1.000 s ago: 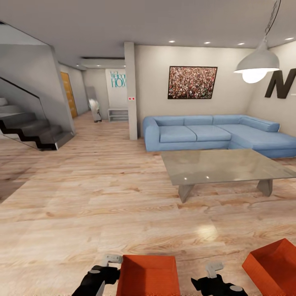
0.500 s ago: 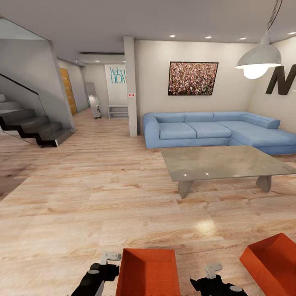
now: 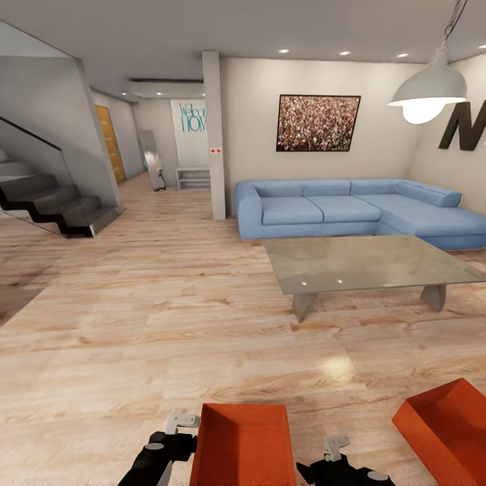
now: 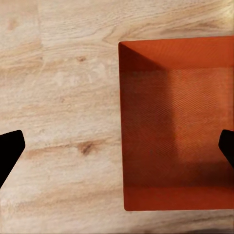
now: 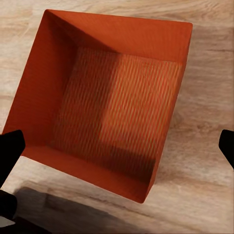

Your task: Move the two storage containers from the living room to the garage. In the garage, place one container on the floor and stack the other container on top of it (either order is fine).

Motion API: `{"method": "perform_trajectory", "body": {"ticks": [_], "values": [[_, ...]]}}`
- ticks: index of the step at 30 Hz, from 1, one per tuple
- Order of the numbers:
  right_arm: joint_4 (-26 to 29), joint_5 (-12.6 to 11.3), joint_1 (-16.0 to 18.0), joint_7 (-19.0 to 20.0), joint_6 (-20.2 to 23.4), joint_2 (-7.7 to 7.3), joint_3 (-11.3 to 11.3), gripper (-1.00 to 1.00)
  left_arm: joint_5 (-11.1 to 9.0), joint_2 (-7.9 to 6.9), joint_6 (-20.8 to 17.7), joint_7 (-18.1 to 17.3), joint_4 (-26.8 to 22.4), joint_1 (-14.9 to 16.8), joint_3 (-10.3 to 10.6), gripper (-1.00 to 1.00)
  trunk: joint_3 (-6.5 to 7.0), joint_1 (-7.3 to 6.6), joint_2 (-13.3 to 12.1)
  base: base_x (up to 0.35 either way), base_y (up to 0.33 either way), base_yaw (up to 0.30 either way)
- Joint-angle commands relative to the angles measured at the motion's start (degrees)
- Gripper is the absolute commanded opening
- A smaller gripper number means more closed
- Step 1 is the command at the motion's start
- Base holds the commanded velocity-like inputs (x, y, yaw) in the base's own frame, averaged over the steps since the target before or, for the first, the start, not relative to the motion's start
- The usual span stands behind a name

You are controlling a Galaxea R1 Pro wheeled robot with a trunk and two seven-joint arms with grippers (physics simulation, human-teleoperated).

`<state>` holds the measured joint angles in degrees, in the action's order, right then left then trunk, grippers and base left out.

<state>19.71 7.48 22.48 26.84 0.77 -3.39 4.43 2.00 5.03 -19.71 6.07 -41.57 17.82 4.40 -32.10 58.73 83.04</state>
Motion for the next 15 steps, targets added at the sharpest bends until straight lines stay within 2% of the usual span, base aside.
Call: {"method": "perform_trajectory", "body": {"ticks": [1,5,8,9,10,13,15], "values": [[0.06,0.55,0.02,0.14,-0.05,0.04,0.51,1.0,0.2,0.01,-0.33,0.26,-0.09,0.02,0.17,1.0,-0.12,0.0,0.03,0.0,0.0,0.0],[0.06,-0.79,0.02,-0.42,-0.26,0.05,0.64,1.0,0.2,0.05,-0.33,0.26,-0.09,0.01,0.17,1.0,-0.23,0.0,0.03,0.0,0.0,0.0],[0.06,-7.23,0.02,-1.82,-0.31,0.04,0.56,1.0,0.2,0.0,-0.32,0.26,-0.09,0.0,0.17,1.0,-0.24,0.0,0.03,0.0,0.0,0.0],[0.06,-9.55,0.02,-3.66,-0.34,0.05,0.48,1.0,0.2,-0.01,-0.28,0.26,-0.09,0.01,0.12,1.0,-0.24,0.0,0.03,0.0,0.0,0.0],[0.08,-10.5,0.02,-5.07,-0.38,0.05,0.44,1.0,0.2,-0.01,-0.28,0.26,-0.09,0.01,-0.04,1.0,-0.25,0.0,0.03,0.0,0.0,0.0],[0.07,-11.73,0.02,-7.65,-0.46,0.05,0.34,1.0,0.15,0.03,0.32,0.26,-0.08,0.02,-0.99,1.0,-0.25,0.0,0.03,0.0,0.0,0.0],[0.06,-12.18,0.02,-8.55,-0.49,0.05,0.26,1.0,0.17,0.06,2.26,0.23,0.0,0.02,-1.48,1.0,-0.25,0.0,0.03,0.0,0.0,0.0]]}}
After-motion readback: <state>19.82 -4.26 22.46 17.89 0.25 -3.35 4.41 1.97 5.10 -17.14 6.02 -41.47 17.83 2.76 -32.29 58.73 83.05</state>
